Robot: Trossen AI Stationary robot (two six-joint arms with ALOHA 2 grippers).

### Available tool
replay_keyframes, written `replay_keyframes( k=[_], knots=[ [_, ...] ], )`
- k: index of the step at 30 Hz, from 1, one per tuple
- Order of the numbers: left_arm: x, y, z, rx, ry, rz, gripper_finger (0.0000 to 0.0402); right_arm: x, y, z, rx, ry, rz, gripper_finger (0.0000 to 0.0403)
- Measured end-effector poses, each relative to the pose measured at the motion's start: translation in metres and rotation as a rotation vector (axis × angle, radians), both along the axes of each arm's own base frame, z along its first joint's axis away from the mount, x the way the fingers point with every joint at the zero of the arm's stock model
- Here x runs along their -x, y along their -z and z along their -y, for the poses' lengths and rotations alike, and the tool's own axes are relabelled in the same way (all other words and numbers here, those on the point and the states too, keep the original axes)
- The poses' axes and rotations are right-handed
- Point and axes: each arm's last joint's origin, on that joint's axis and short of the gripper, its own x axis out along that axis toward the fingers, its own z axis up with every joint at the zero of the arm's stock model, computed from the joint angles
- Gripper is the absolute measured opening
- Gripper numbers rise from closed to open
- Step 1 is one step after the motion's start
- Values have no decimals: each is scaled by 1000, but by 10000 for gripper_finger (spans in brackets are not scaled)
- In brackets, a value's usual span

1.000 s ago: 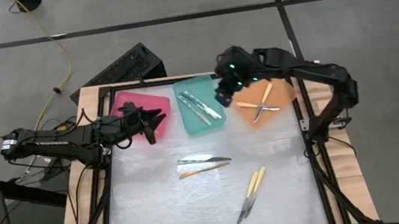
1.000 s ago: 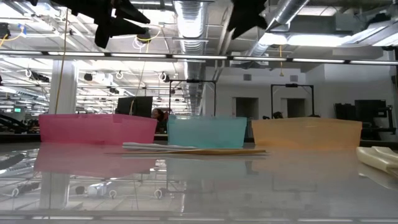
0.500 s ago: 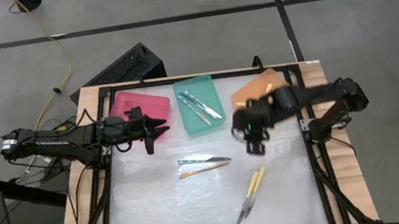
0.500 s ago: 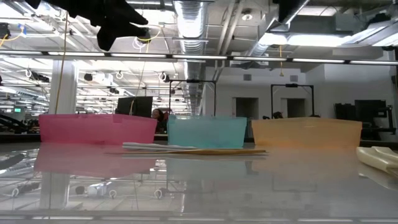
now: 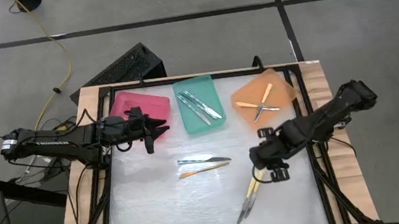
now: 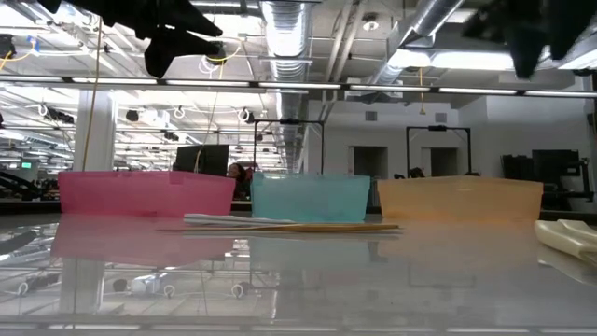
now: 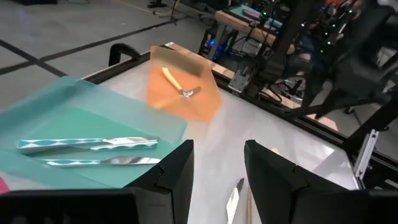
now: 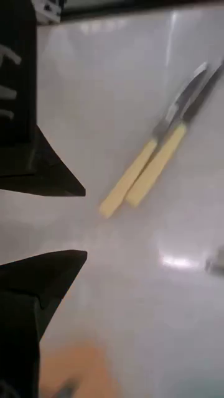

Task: Sort silverware by color (type)
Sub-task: Put the yellow knife into the orange bin

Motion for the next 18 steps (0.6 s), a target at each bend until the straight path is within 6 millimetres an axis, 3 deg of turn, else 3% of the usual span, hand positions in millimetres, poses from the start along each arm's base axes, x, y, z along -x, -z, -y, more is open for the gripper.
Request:
replay_keyframes(
  k=[11, 18],
  knots=[
    [1, 2, 0, -4, -15, -24, 126, 14, 80, -19, -89, -153, 94, 156],
    [2, 5, -1, -10, -41, -60, 126, 17, 104, -14, -68, -236, 106, 156]
  ],
)
